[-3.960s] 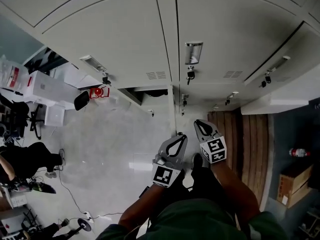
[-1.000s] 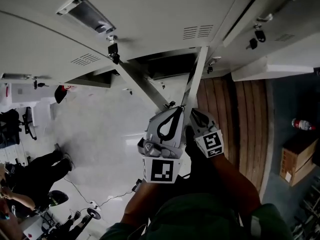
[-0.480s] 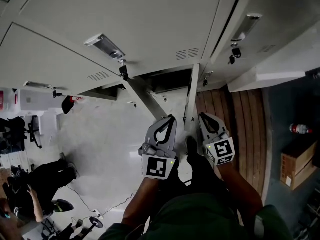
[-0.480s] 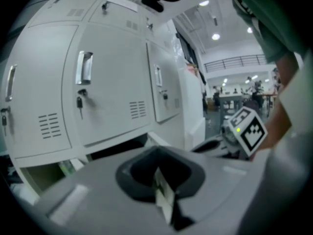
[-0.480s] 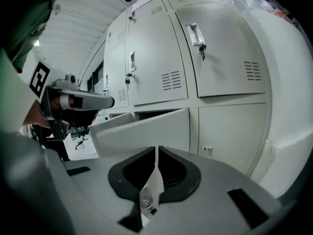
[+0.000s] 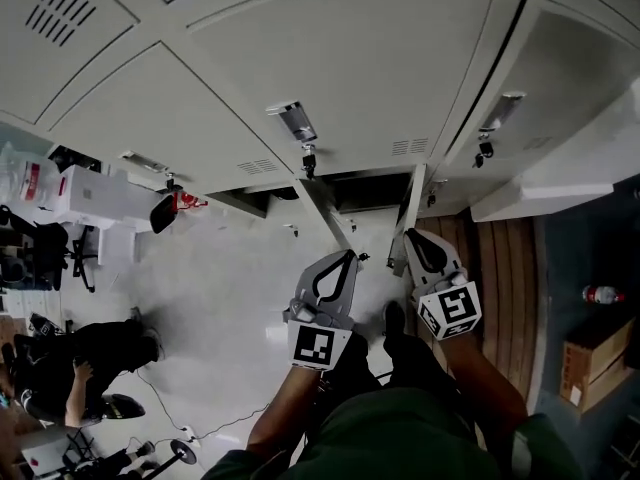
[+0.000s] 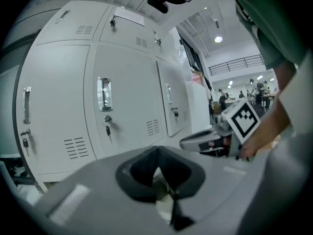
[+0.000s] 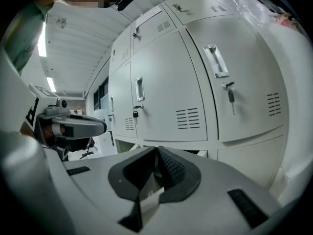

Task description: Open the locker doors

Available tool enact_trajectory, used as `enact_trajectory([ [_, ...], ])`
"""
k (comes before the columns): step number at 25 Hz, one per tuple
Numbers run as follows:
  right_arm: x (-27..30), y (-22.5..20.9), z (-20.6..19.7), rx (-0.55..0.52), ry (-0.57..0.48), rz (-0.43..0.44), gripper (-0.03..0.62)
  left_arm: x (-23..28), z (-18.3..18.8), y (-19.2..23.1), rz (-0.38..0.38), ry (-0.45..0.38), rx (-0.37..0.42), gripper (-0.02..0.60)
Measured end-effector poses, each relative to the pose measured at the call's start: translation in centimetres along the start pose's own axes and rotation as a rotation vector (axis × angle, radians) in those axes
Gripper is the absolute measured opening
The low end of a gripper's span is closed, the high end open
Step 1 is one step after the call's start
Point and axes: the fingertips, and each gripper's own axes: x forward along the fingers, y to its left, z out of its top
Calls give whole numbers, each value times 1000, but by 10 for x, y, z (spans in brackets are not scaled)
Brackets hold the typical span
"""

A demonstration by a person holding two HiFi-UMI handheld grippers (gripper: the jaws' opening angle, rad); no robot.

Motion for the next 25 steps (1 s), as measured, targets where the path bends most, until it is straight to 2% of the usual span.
enact_trajectory([
  [5,22,28,52,0,-52,60,15,-26,28,45,79,-66,-19,3],
  [9,40,50,89,-17,-68,105,15,-42,44,80,135,-110,-90,3],
  [12,53,63,115,-41,-78,133,15,-48,55,104,161,-135,-105,3],
  [18,83,80,156,-87,-89,160,15,-48,78,140,167,-186,-109,3],
  [25,121,88,186,-115,-82,176,17,-36,93,171,155,-221,-95,3],
])
